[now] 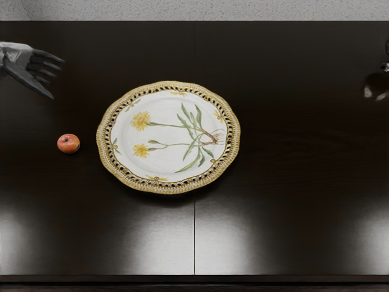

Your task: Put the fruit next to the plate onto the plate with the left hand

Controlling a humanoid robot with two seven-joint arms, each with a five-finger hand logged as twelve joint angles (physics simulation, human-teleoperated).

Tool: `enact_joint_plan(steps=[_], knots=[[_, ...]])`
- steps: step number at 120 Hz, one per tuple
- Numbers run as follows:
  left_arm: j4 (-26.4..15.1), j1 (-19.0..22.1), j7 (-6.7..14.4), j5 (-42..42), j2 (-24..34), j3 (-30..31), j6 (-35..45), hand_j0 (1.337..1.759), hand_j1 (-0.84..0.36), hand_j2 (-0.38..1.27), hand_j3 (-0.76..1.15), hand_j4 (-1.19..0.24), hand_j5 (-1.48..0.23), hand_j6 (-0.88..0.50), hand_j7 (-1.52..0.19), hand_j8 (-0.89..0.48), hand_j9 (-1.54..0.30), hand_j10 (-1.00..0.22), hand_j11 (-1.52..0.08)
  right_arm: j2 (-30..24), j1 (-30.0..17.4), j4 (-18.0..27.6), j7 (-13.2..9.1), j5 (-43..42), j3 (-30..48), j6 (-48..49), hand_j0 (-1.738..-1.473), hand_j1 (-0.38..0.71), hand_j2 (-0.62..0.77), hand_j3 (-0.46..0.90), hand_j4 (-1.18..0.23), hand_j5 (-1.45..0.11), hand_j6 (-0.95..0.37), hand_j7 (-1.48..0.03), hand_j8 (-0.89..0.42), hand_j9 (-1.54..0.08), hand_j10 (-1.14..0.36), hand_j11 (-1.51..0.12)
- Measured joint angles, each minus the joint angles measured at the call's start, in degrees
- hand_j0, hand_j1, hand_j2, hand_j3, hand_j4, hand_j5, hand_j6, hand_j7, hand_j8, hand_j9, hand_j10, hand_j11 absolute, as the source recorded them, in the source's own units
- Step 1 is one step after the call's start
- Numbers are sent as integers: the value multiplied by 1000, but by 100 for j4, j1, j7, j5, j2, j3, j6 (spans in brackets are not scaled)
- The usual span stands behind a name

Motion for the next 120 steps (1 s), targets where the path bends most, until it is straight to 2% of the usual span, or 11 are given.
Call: enact_joint_plan(steps=[38,42,48,61,73,85,97,120], knots=[[-63,34,0,980,297,1,-1,1658,42,52,0,-258,-334,-259,-334,-258,-334,-258,-334,0,-111,-64,10,2,-5,-45,-1658,-310,-7,0,-32,-42,-32,-42,-32,-42,-32,-42],[-263,100,-1,1169,431,7,-1,1658,42,52,0,-257,-333,-257,-333,-257,-333,-257,-333,0,-113,-66,10,2,-5,-47,-1658,-310,-7,0,-32,-42,-32,-42,-32,-42,-32,-42],[-866,270,-6,1368,872,29,77,1658,45,52,0,-255,-330,-255,-330,-255,-330,-254,-330,0,-115,-67,10,2,-5,-48,-1658,-310,-7,0,-32,-42,-32,-42,-32,-42,-32,-42],[-2028,234,-13,1714,859,353,1109,1658,49,52,0,-253,-327,-253,-327,-253,-327,-252,-327,0,-118,-69,10,2,-6,-50,-1658,-310,-7,0,-32,-42,-32,-42,-32,-42,-32,-42],[-2796,253,-15,2071,836,596,2061,1658,49,52,0,-253,-327,-254,-327,-254,-326,-253,-326,0,-119,-69,10,2,-6,-50,-1658,-310,-7,0,-32,-42,-32,-42,-32,-42,-32,-42],[-3227,247,-16,2352,652,858,2988,1658,50,52,0,-253,-326,-254,-326,-254,-326,-253,-326,0,-119,-70,11,2,-6,-51,-1658,-311,-7,0,-32,-42,-32,-42,-32,-42,-32,-42],[-3473,220,-17,2584,445,1218,3794,1658,50,52,0,-254,-326,-254,-326,-254,-326,-253,-326,0,-119,-70,11,2,-6,-51,-1658,-311,-7,0,-32,-41,-32,-41,-32,-41,-32,-41],[-4045,170,-5,2753,429,1738,4916,1658,46,53,0,-257,-330,-257,-330,-257,-330,-256,-330,0,-119,-70,11,2,-6,-51,-1658,-310,-7,0,-32,-42,-32,-42,-32,-42,-32,-42]])
